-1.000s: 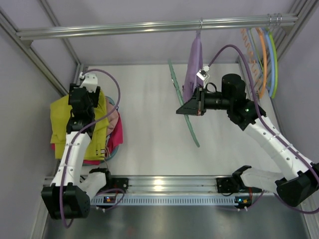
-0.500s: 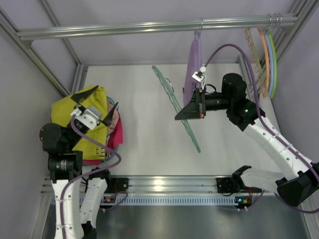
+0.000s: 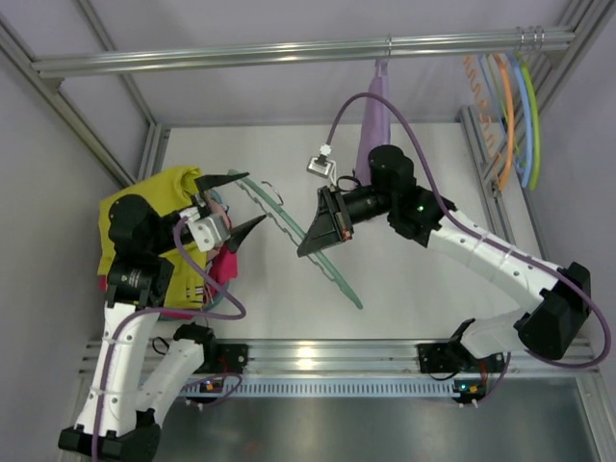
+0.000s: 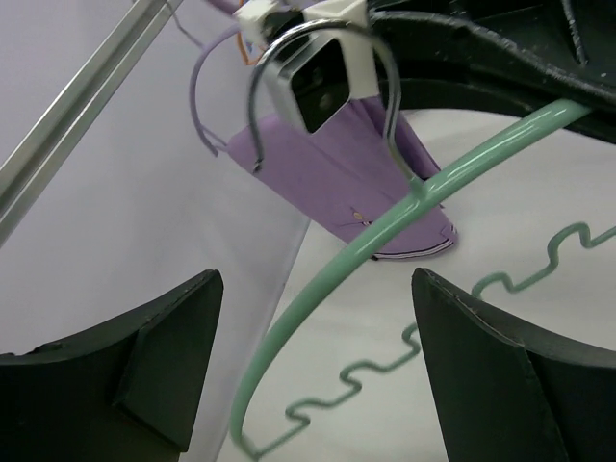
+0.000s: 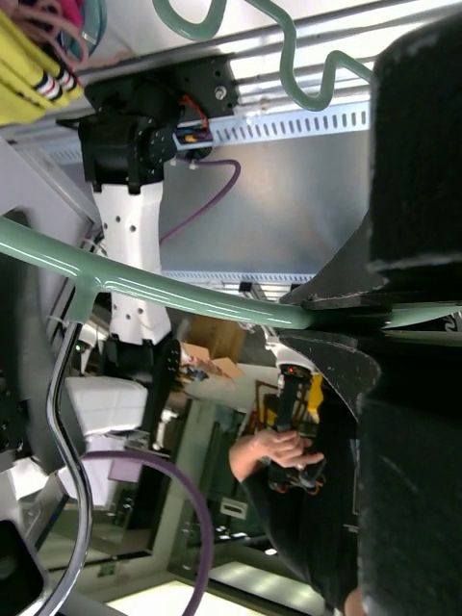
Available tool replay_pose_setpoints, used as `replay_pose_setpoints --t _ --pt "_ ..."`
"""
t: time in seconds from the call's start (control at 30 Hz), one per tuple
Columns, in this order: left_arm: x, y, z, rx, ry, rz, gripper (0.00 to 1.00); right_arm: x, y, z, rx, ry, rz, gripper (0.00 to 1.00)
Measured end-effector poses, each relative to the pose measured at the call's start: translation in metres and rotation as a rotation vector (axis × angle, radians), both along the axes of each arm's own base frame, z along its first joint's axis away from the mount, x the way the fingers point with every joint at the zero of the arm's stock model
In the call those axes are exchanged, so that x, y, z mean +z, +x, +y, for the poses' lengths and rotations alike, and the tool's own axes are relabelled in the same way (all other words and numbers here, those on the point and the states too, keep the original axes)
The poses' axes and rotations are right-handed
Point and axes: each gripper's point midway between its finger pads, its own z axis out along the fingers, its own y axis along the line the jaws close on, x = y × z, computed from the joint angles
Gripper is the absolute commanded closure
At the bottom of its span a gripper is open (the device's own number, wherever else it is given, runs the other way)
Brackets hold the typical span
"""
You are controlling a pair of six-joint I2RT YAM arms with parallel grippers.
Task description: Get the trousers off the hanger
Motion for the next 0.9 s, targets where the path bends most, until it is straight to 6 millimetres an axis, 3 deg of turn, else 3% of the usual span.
replay_pose_setpoints --t 0.17,0.3,0.33,0.5,0.53,0.57,0.6,0.67,0.7,0.77,0.8,0.9 --pt "-0.002 -0.010 -0.029 -0.089 0.031 -0.056 0.26 0.014 -0.010 0.023 0.068 0.029 -0.009 1.00" --pt "-0.007 -0.013 -0.048 -0.118 0.063 -0.111 0.46 0.020 -0.021 0.027 0.105 0.044 -0.017 1.00" --pt "-0.008 -0.013 -0.051 -0.115 0.073 -0.131 0.55 0.020 -0.023 0.027 0.112 0.043 -0.016 1.00" --pt "-0.021 -0.013 -0.055 -0.124 0.145 -0.222 0.85 0.021 -0.026 0.019 0.111 0.005 0.036 0.99" --pt "-0.023 -0.014 -0.055 -0.128 0.155 -0.237 0.98 0.021 -0.028 0.016 0.109 -0.007 0.049 0.97" --pt "-0.025 -0.015 -0.056 -0.133 0.164 -0.249 1.00 0.021 -0.029 0.013 0.099 -0.019 0.059 0.94" --pt "-0.027 -0.017 -0.056 -0.140 0.176 -0.261 1.00 0.022 -0.029 0.010 0.090 -0.028 0.064 0.83" --pt "-0.031 -0.018 -0.057 -0.143 0.183 -0.250 1.00 0.020 -0.026 0.007 0.052 -0.032 0.032 0.75" --pt "-0.033 -0.016 -0.057 -0.132 0.180 -0.223 1.00 0.020 -0.020 0.006 0.013 -0.021 -0.025 0.63" --pt "-0.037 -0.007 -0.054 -0.088 0.173 -0.166 1.00 0.018 -0.007 0.002 -0.059 -0.013 -0.124 0.54" --pt "-0.039 -0.003 -0.052 -0.062 0.169 -0.143 1.00 0.017 0.001 -0.002 -0.099 -0.013 -0.170 0.41" --pt "-0.041 0.010 -0.045 0.008 0.163 -0.097 1.00 0.016 0.021 -0.018 -0.214 -0.034 -0.305 0.26"
